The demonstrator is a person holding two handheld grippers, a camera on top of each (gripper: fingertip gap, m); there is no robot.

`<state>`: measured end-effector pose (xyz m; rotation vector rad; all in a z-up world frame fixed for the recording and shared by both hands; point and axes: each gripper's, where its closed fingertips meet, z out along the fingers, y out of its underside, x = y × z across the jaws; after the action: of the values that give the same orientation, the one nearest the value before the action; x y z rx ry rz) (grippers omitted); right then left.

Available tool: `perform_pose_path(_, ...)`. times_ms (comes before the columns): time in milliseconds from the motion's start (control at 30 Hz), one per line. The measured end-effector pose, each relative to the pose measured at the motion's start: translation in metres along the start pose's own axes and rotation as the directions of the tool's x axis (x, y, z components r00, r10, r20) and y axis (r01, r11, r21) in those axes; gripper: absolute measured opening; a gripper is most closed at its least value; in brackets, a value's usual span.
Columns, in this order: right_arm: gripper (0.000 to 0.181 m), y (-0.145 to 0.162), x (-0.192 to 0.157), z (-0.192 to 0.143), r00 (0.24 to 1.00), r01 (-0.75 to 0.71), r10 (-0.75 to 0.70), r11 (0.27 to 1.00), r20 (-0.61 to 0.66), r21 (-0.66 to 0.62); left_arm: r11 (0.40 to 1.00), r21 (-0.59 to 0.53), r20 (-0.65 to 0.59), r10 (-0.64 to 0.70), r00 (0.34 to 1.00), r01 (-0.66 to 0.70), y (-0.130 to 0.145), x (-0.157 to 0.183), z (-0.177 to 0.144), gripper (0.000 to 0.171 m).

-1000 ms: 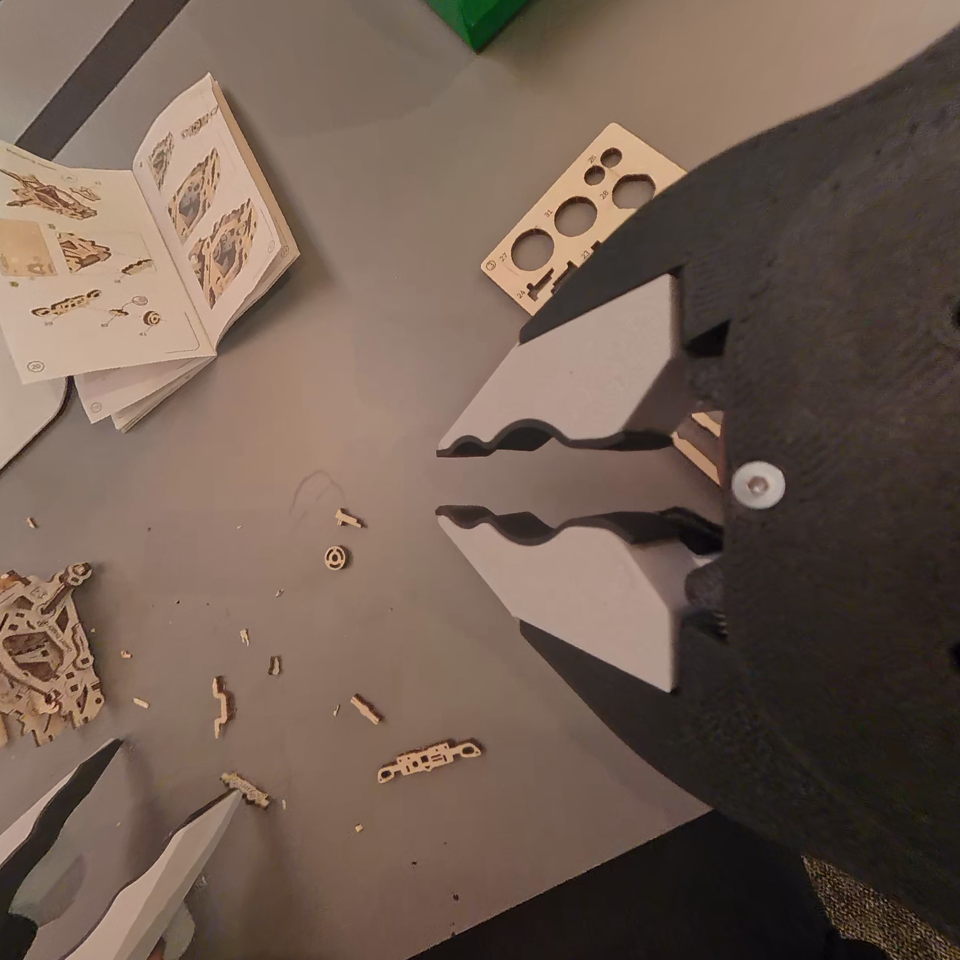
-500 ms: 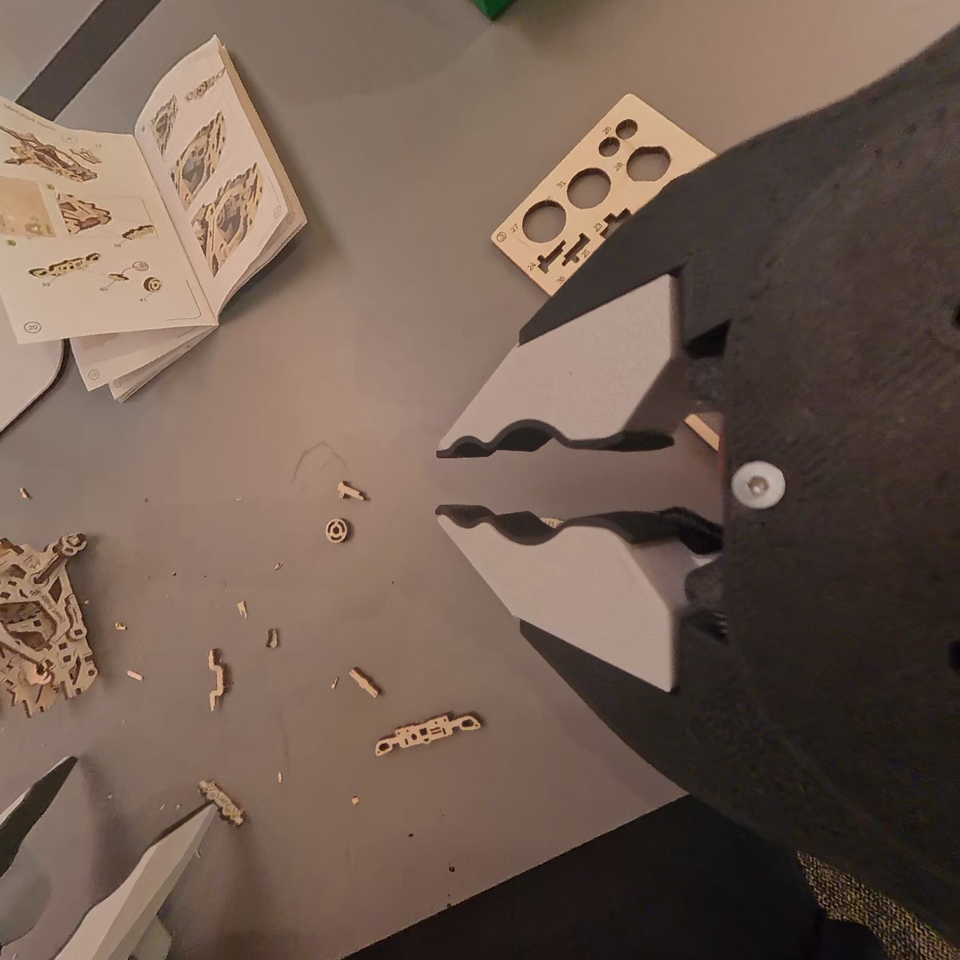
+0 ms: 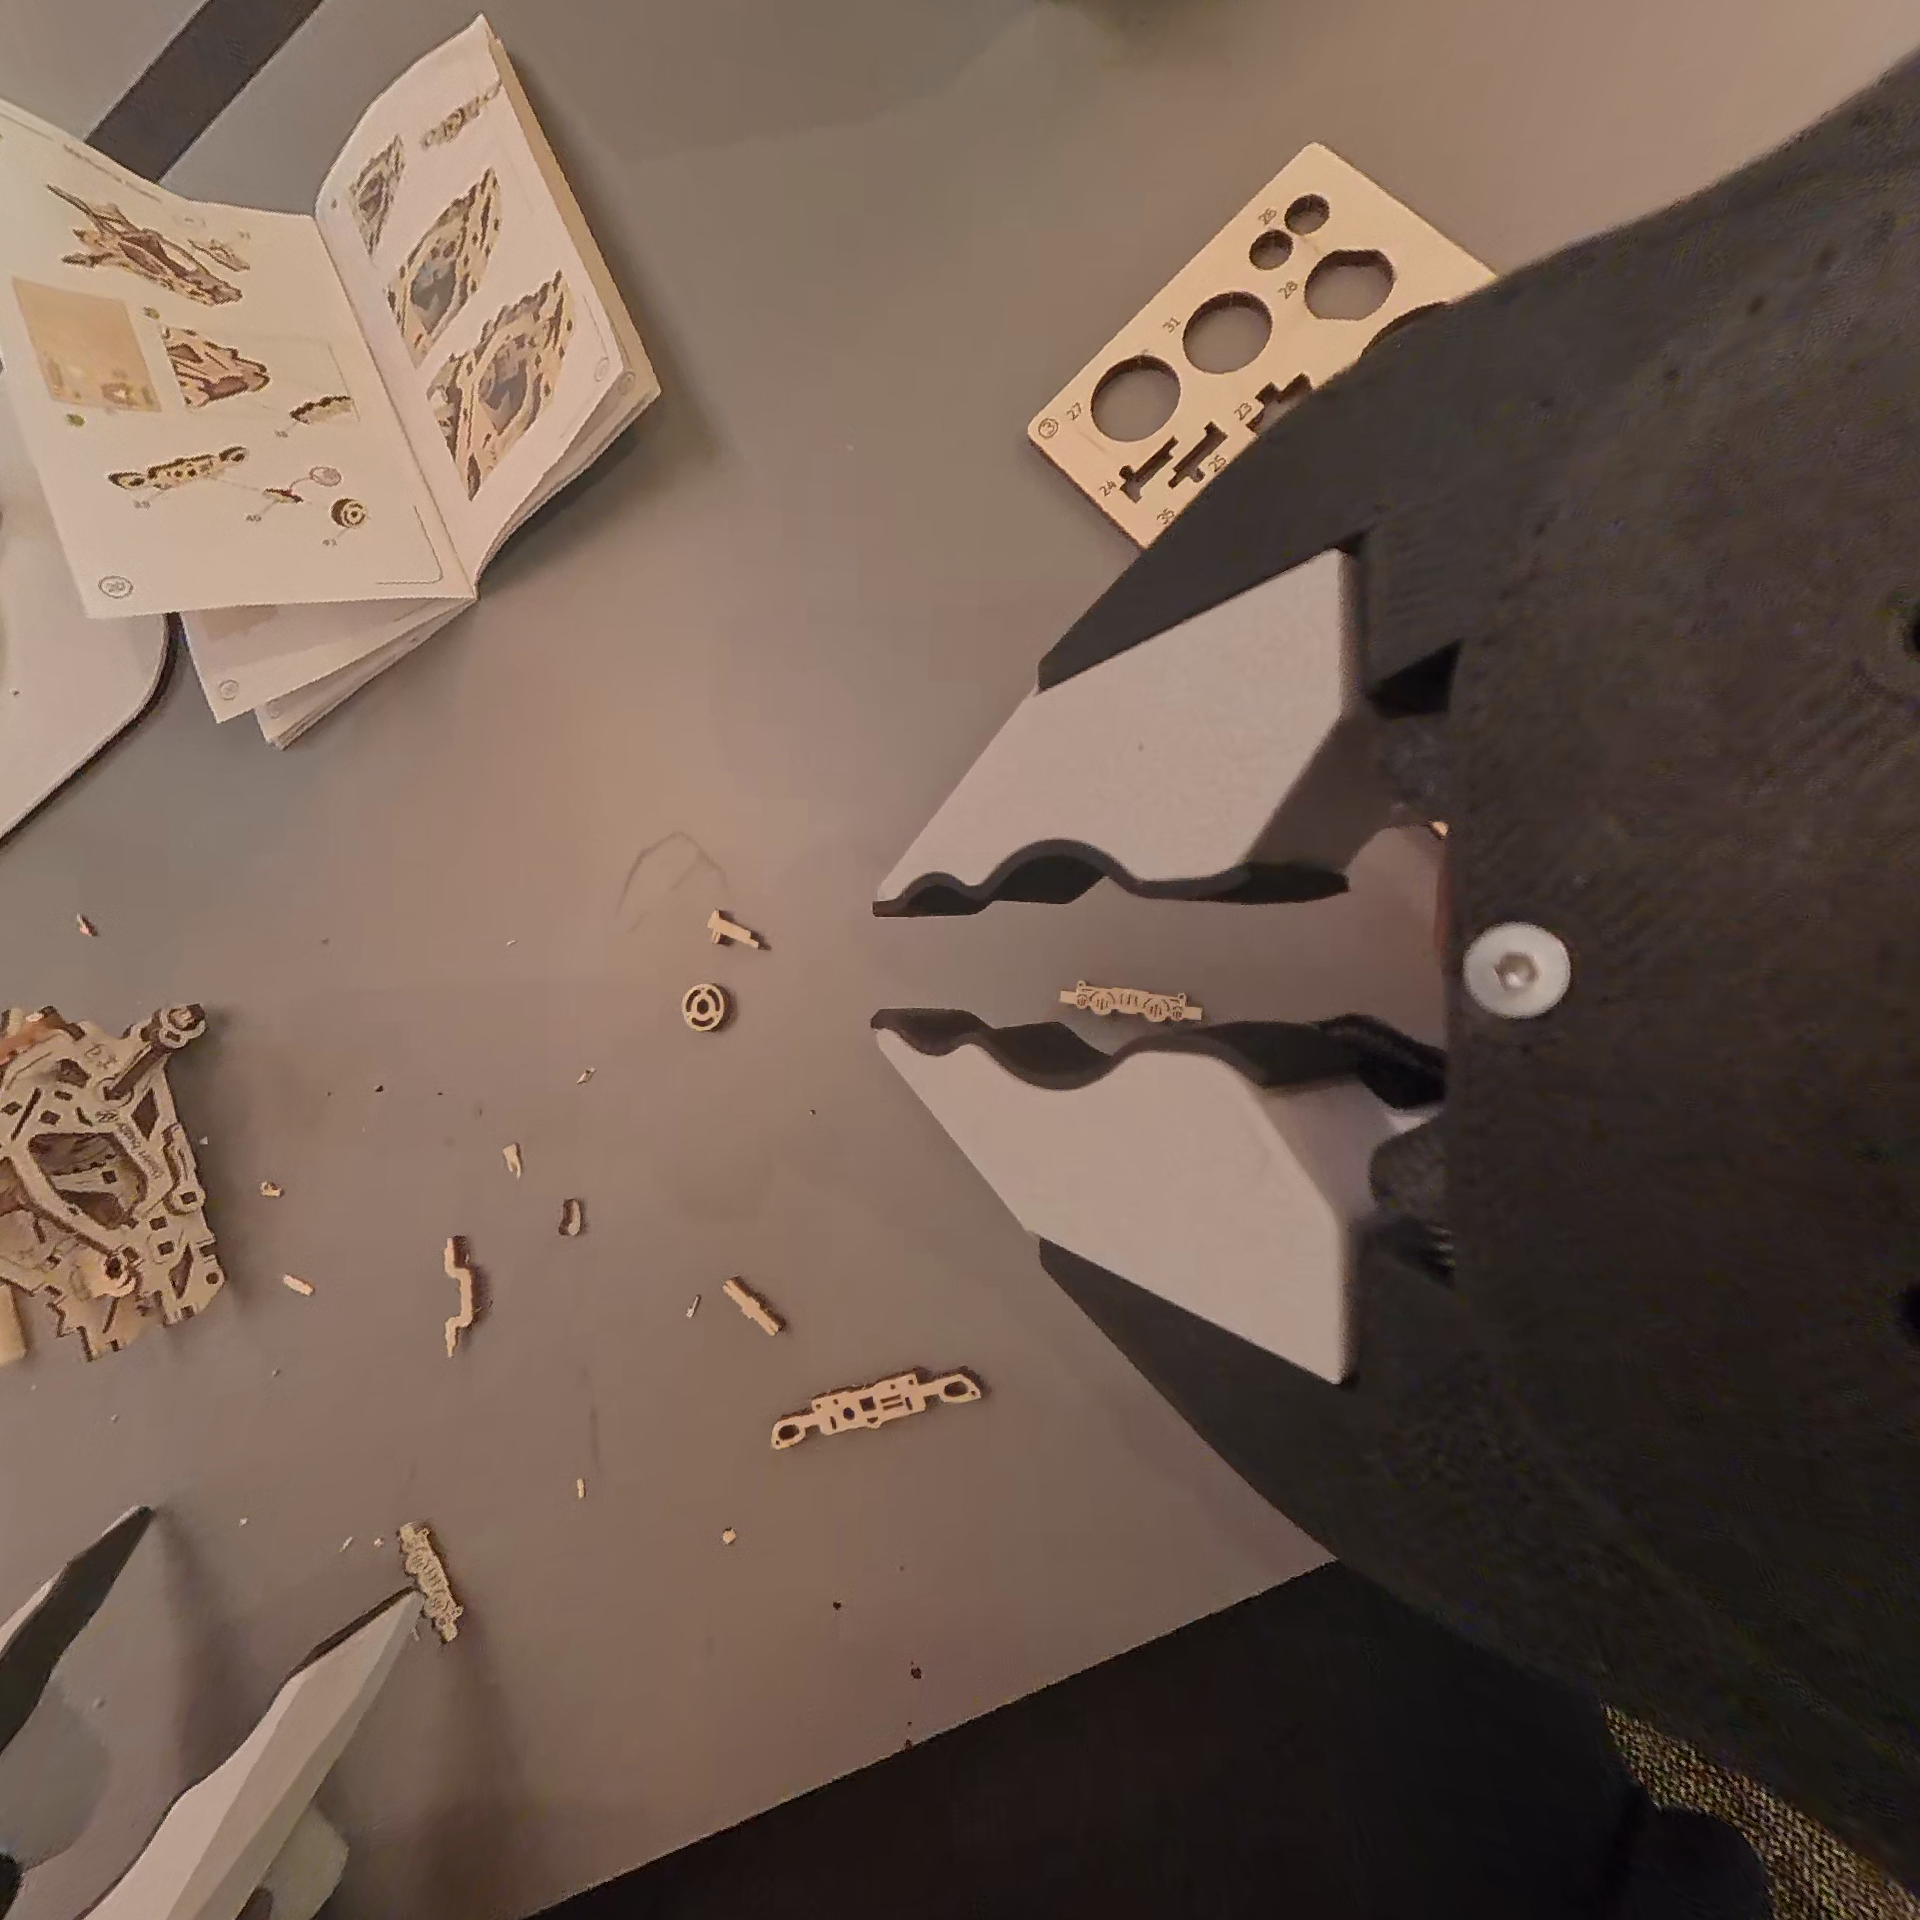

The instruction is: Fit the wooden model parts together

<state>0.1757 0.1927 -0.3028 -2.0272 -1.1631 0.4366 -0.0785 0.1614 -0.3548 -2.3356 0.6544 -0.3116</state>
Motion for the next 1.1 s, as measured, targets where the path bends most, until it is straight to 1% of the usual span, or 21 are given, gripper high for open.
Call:
perform_pose_path(67, 0.015, -0.001, -0.001, 0.000, 1.000, 0.002, -0.002, 1.000, 0.003, 0.000, 1.000, 0.010, 0.003, -0.018, 1.000, 0.018, 0.002, -0.003, -0.002, 0.105)
perform_pose_path(167, 0.015, -0.002, -0.003, 0.000, 1.000, 0.007, -0.007, 1.000, 0.005, -0.001, 0.999, 0.025, -0.010, -0.046, 0.999, 0.046, 0.002, -0.004, -0.004, 0.103)
perform_pose_path(233, 0.015, -0.004, -0.004, 0.001, 1.000, 0.010, -0.010, 1.000, 0.008, -0.001, 1.000, 0.001, 0.023, 0.001, 1.000, -0.001, 0.005, -0.007, -0.003, 0.099)
perform_pose_path(300, 0.015, -0.005, -0.005, 0.001, 1.000, 0.014, -0.014, 1.000, 0.010, -0.002, 1.000, -0.004, 0.037, 0.022, 0.999, -0.022, 0.006, -0.007, -0.003, 0.099)
perform_pose_path(467, 0.015, -0.009, -0.007, 0.002, 1.000, 0.018, -0.018, 1.000, 0.014, 0.002, 0.999, 0.020, 0.003, -0.035, 0.999, 0.035, 0.003, -0.005, -0.004, 0.104)
perform_pose_path(600, 0.015, -0.008, -0.009, 0.004, 1.000, 0.019, -0.019, 1.000, 0.020, -0.007, 1.000, 0.011, 0.007, -0.021, 1.000, 0.021, 0.002, -0.003, -0.001, 0.111)
perform_pose_path(667, 0.015, -0.009, -0.010, 0.005, 1.000, 0.019, -0.019, 1.000, 0.024, -0.007, 1.000, 0.003, 0.016, 0.003, 1.000, -0.003, 0.002, -0.003, 0.000, 0.109)
perform_pose_path(833, 0.015, -0.011, -0.012, 0.006, 0.999, 0.019, -0.019, 1.000, 0.029, -0.004, 1.000, 0.006, 0.016, 0.000, 1.000, 0.000, 0.003, -0.003, 0.000, 0.109)
perform_pose_path(1000, 0.015, -0.015, -0.013, 0.005, 0.999, 0.032, -0.032, 0.999, 0.032, 0.004, 1.000, 0.012, 0.034, -0.014, 0.999, 0.013, 0.004, -0.009, -0.004, 0.104)
perform_pose_path(1033, 0.016, -0.017, -0.013, 0.005, 0.999, 0.037, -0.037, 0.999, 0.033, 0.005, 1.000, 0.025, 0.037, -0.011, 0.999, 0.010, 0.003, -0.011, -0.007, 0.103)
perform_pose_path(1100, 0.016, -0.022, -0.013, 0.005, 0.998, 0.049, -0.049, 0.999, 0.032, 0.006, 0.995, 0.096, 0.043, -0.017, 0.999, 0.012, -0.009, -0.019, -0.018, 0.096)
